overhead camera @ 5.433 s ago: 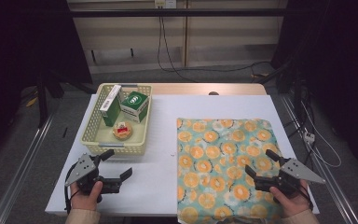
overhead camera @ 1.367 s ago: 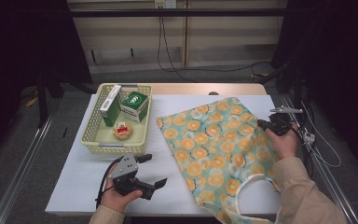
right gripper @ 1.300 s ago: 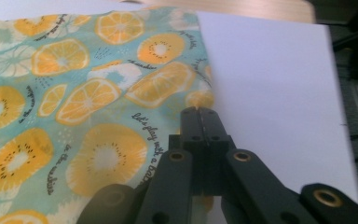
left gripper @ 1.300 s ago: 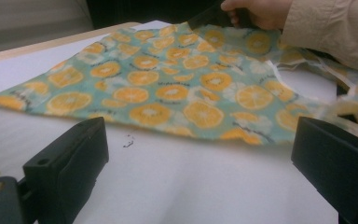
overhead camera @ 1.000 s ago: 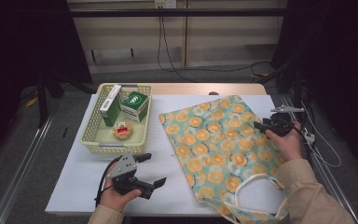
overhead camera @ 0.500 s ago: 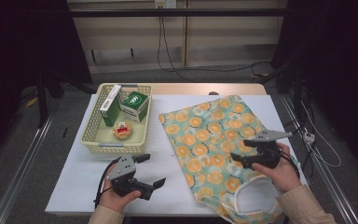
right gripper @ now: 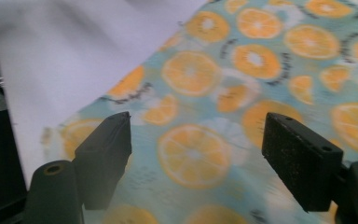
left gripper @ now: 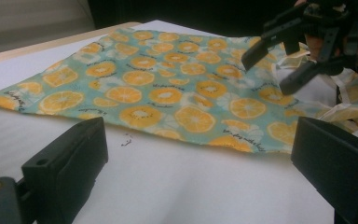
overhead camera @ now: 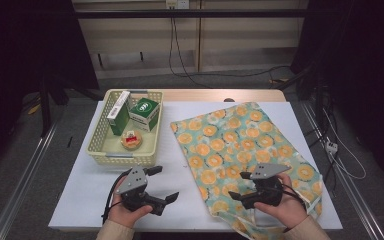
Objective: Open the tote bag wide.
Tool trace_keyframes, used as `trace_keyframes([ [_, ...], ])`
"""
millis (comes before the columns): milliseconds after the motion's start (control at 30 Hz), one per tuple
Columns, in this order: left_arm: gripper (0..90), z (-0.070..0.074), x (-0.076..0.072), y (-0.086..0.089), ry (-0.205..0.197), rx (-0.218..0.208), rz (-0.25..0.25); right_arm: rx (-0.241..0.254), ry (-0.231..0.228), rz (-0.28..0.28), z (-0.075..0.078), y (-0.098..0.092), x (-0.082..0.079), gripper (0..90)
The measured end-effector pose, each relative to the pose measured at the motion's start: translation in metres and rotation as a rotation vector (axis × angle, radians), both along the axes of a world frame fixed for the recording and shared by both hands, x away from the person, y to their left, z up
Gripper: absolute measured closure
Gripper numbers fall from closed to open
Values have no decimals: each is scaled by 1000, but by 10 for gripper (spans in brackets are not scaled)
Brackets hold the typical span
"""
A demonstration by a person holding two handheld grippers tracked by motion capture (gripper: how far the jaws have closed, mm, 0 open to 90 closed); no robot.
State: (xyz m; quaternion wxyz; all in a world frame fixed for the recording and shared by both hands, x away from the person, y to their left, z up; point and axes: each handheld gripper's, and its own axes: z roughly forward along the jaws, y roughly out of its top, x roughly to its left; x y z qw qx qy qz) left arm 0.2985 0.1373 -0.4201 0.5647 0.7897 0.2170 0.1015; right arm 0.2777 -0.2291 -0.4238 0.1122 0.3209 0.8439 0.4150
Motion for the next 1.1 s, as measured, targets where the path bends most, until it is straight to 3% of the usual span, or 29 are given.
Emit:
trace_keyframes([
  [267, 36, -1, 1, 1, 7, 2, -1, -17, 32, 115, -11, 32, -8, 250],
  [400, 36, -2, 1, 0, 10, 2, -4, 5, 47, 144, -13, 42, -11, 218],
  [500, 36, -2, 2, 2, 16, -7, -1, -41, 62, 153, -20, 50, -14, 180],
  [633, 36, -1, 2, 3, 15, -4, 6, -77, 66, 198, -29, 58, -17, 292],
  [667, 36, -1, 2, 3, 13, -3, 7, -90, 34, 201, -30, 59, -18, 306],
  [700, 36, -1, 2, 3, 16, -10, 8, -86, 34, 195, -30, 60, -18, 377],
  [767, 36, -1, 2, 3, 12, -8, 7, -68, 41, 208, -28, 59, -16, 713],
  [833, 36, 0, 2, 4, 13, -10, 5, -42, 61, 212, -29, 58, -13, 803],
  [933, 36, 1, 2, 6, 8, -11, 9, -42, 58, 187, -29, 57, -5, 894],
  [1033, 36, 1, 3, 7, 9, -12, 13, -53, 31, 144, -28, 59, 5, 900],
  [1100, 36, 1, 3, 7, 8, -12, 12, -33, 40, 124, -27, 62, 16, 900],
])
